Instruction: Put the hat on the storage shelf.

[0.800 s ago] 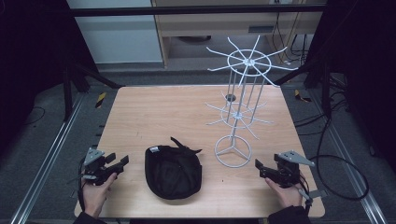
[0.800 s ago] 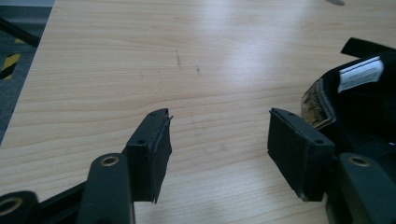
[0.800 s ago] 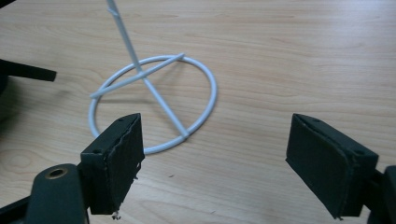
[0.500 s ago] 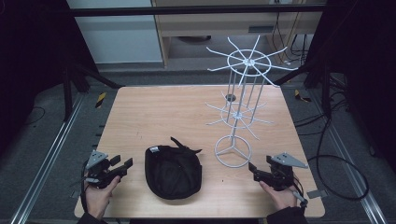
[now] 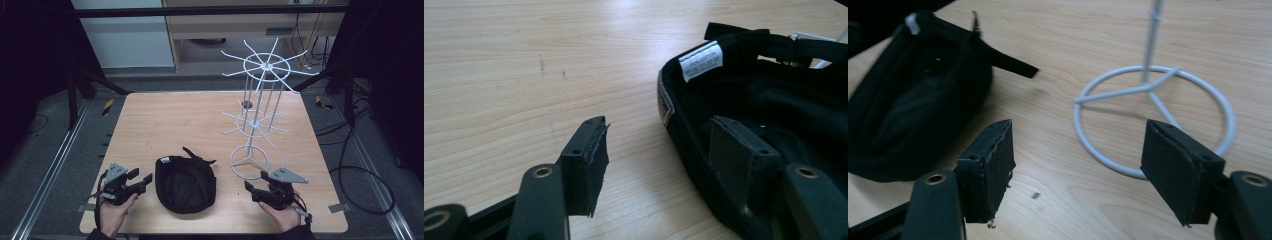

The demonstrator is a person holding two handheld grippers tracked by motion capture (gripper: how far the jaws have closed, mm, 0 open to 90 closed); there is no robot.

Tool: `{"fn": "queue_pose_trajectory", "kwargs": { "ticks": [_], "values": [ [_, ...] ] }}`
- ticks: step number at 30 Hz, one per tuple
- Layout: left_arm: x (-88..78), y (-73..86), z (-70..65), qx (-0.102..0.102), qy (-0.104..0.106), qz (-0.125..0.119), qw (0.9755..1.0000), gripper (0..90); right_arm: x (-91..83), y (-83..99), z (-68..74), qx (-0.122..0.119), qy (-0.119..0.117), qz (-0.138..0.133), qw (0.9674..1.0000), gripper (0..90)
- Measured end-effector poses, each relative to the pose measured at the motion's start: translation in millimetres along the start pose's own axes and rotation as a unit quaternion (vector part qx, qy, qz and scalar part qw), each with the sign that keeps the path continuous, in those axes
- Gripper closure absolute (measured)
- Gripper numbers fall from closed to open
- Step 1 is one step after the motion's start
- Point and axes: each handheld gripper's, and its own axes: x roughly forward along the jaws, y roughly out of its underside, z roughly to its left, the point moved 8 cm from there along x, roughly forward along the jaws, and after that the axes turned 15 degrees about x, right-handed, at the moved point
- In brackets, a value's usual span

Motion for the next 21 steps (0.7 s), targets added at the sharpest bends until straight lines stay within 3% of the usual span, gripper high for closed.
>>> {"fn": "queue_pose_trajectory", "kwargs": {
  "ticks": [6,7,10,21],
  "values": [
    [2.3,-2.3,-7.8,0.007,0.010,0.001,0.9999,40.2,7.2,1.0,21.8,0.001,-0.029,0.011,0.9995,32.1],
    [4.6,-2.2,-10.8,0.010,0.014,0.005,0.9998,40.9,11.3,1.9,32.0,-0.003,-0.040,0.016,0.9991,33.0],
    [8.2,-1.2,-14.9,0.015,0.024,0.013,0.9995,43.6,16.2,3.9,44.0,-0.006,-0.051,0.026,0.9983,33.9],
    [22.7,1.3,-22.2,0.036,0.024,0.041,0.9982,50.7,36.6,12.5,74.2,-0.016,-0.076,0.056,0.9954,37.6]
  ]
}}
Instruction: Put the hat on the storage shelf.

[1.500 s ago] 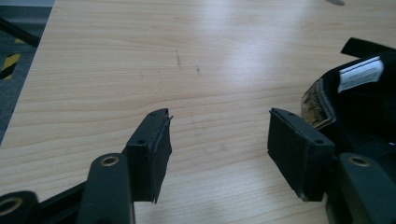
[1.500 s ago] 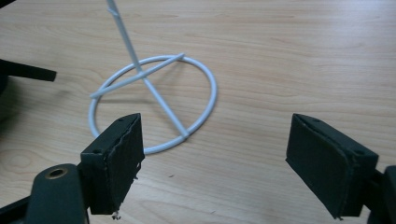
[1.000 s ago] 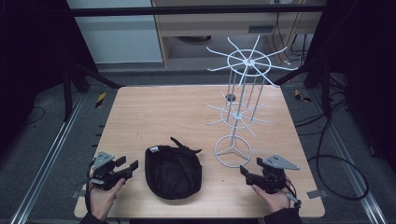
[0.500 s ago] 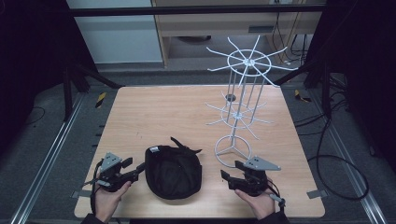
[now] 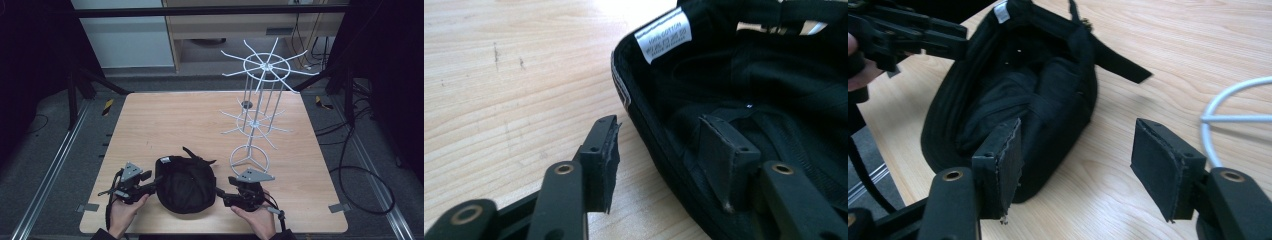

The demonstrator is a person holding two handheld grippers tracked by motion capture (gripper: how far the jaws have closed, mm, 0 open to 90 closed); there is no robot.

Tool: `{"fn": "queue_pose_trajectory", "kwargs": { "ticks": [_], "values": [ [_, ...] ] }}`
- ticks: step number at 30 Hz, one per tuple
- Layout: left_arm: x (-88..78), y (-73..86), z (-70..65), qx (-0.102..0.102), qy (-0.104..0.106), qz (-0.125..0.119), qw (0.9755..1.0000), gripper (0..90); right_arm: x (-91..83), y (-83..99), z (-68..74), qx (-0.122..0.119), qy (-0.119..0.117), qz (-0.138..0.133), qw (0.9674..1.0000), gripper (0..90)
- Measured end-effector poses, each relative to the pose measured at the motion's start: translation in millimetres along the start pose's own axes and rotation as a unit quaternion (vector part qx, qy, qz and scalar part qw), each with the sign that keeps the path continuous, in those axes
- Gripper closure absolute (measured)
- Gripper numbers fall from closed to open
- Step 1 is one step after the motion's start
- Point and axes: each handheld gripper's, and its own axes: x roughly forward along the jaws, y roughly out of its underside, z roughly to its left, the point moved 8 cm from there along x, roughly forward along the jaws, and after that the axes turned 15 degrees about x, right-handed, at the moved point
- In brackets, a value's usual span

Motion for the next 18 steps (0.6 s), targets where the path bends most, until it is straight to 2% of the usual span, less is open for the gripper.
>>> {"fn": "queue_pose_trajectory", "kwargs": {
  "ticks": [8,9,15,16,17,18],
  "values": [
    [8.3,5.6,-3.4,0.000,0.016,0.024,0.9996,59.5,17.8,7.3,12.9,-0.004,-0.003,0.017,0.9998,40.3],
    [9.5,6.7,-3.7,-0.002,0.021,0.027,0.9994,63.0,22.4,10.7,14.1,-0.002,-0.003,0.025,0.9997,42.3],
    [10.1,7.8,-3.6,-0.014,0.026,0.032,0.9990,68.3,32.5,19.4,11.9,-0.007,0.009,0.045,0.9989,51.0],
    [10.1,8.2,-3.4,-0.017,0.027,0.034,0.9989,69.7,34.9,20.6,9.0,-0.005,0.015,0.046,0.9988,58.0],
    [10.1,8.2,-3.4,-0.017,0.027,0.034,0.9989,70.0,34.9,20.6,9.0,-0.005,0.015,0.046,0.9988,58.0],
    [10.0,8.6,-3.4,-0.019,0.028,0.037,0.9987,70.0,35.0,20.2,8.2,-0.006,0.016,0.043,0.9989,62.2]
  ]
}}
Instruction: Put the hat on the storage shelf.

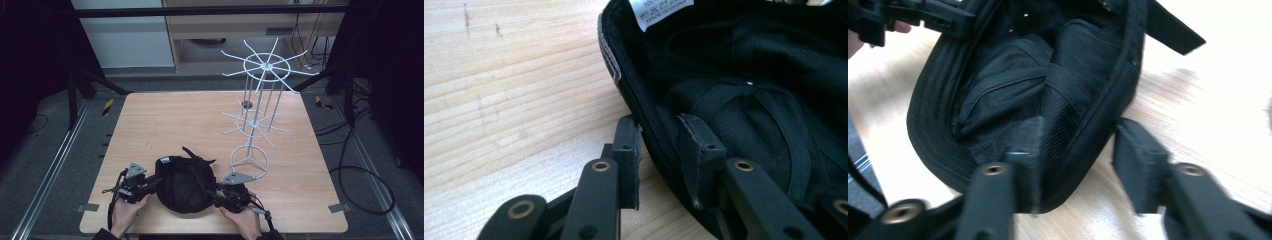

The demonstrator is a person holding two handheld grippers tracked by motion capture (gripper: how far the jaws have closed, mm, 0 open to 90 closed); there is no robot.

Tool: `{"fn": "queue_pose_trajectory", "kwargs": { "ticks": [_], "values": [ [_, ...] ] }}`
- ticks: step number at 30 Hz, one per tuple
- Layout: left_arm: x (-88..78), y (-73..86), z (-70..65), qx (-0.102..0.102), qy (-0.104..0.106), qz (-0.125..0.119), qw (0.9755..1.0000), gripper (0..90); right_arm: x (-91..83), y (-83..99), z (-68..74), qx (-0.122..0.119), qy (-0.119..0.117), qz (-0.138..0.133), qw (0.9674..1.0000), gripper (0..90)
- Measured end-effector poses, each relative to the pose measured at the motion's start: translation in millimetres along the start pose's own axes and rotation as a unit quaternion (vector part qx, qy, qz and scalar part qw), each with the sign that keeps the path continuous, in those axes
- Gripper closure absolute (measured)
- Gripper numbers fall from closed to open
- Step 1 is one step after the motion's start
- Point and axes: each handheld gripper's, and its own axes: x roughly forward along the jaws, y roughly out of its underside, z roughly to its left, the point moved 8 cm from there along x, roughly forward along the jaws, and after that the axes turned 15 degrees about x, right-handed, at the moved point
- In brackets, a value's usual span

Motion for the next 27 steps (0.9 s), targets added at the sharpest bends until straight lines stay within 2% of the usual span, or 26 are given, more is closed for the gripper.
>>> {"fn": "queue_pose_trajectory", "kwargs": {
  "ticks": [4,6,11,12,16,25,27],
  "values": [
    [1.3,-0.3,-3.5,-0.004,0.006,0.002,1.0000,72.1,-1.0,-3.8,-1.9,0.006,-0.001,-0.006,1.0000,80.6],
    [2.0,-0.5,-5.2,-0.004,0.009,0.003,0.9999,72.8,-2.3,-7.3,-1.6,0.002,0.000,-0.013,0.9999,82.4],
    [4.5,-1.2,-9.3,-0.003,0.017,0.006,0.9998,73.9,-8.1,-18.0,-0.9,-0.007,0.003,-0.036,0.9993,83.4],
    [5.6,-1.8,-10.8,-0.002,0.018,0.006,0.9998,74.0,-11.8,-23.6,0.1,-0.016,0.002,-0.048,0.9987,83.6],
    [8.6,-4.0,-16.8,-0.002,0.026,0.006,0.9996,74.4,-17.0,-31.4,1.8,-0.030,-0.001,-0.066,0.9974,83.8],
    [15.2,-10.0,-27.8,0.001,0.035,-0.001,0.9994,75.2,-27.0,-47.6,13.1,-0.067,-0.011,-0.106,0.9920,84.2],
    [18.5,-12.5,-29.9,0.001,0.034,-0.003,0.9994,75.5,-29.1,-51.4,20.1,-0.083,-0.018,-0.117,0.9895,84.3]
  ]
}}
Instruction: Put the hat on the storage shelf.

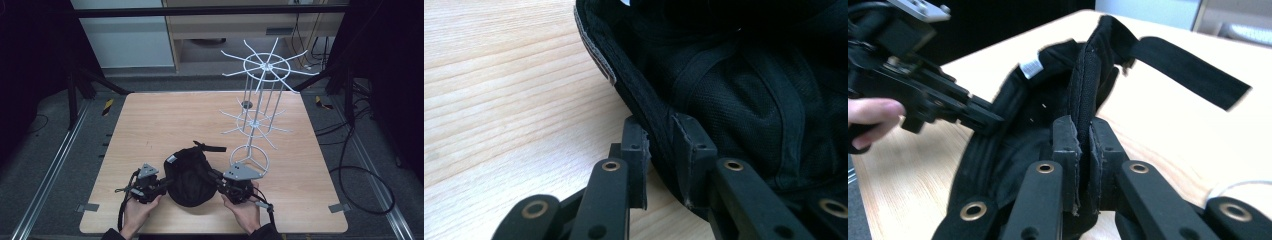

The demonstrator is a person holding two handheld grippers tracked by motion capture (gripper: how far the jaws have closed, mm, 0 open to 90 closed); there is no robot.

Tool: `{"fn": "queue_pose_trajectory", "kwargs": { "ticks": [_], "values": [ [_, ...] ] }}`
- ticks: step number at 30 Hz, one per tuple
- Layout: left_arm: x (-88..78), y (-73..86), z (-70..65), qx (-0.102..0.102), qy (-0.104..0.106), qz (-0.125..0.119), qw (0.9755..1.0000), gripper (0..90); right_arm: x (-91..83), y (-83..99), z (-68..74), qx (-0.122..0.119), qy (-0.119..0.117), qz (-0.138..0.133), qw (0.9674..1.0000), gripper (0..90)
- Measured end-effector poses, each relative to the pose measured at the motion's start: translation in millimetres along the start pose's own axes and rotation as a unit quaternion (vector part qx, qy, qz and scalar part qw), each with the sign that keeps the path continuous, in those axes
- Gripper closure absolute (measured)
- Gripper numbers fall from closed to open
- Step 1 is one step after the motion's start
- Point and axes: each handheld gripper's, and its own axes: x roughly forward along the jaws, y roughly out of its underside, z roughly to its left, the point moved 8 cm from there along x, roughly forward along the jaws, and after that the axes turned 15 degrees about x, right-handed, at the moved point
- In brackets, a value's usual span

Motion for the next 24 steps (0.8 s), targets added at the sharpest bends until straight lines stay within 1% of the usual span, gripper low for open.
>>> {"fn": "queue_pose_trajectory", "kwargs": {
  "ticks": [4,8,13,16,18,19,21,24],
  "values": [
    [4.0,-2.9,0.5,-0.004,0.001,-0.005,1.0000,76.3,1.1,-1.3,8.2,-0.014,-0.011,-0.005,0.9998,84.3],
    [8.2,-5.3,2.5,-0.012,0.004,-0.010,0.9999,77.2,2.9,-0.4,13.9,-0.022,-0.021,-0.006,0.9995,84.3],
    [13.3,-8.3,4.3,-0.011,0.002,-0.014,0.9998,77.6,6.9,5.4,20.7,-0.027,-0.034,0.003,0.9991,84.1],
    [12.1,-9.0,5.3,-0.006,0.001,-0.016,0.9999,76.7,8.8,9.8,21.3,-0.034,-0.028,0.008,0.9990,84.0],
    [10.1,-9.2,6.9,-0.007,-0.001,-0.017,0.9998,75.1,8.7,10.5,20.6,-0.034,-0.024,0.008,0.9991,84.0],
    [7.0,-8.9,9.9,-0.010,-0.001,-0.018,0.9998,74.0,8.8,12.0,18.0,-0.031,-0.017,0.010,0.9993,84.0],
    [2.9,-9.2,13.5,-0.012,-0.002,-0.020,0.9997,71.6,9.2,13.6,15.9,-0.029,-0.012,0.012,0.9994,84.0],
    [-7.4,-13.7,17.6,-0.019,-0.006,-0.035,0.9992,66.8,9.1,15.4,12.7,-0.029,-0.002,0.014,0.9995,84.0]
  ]
}}
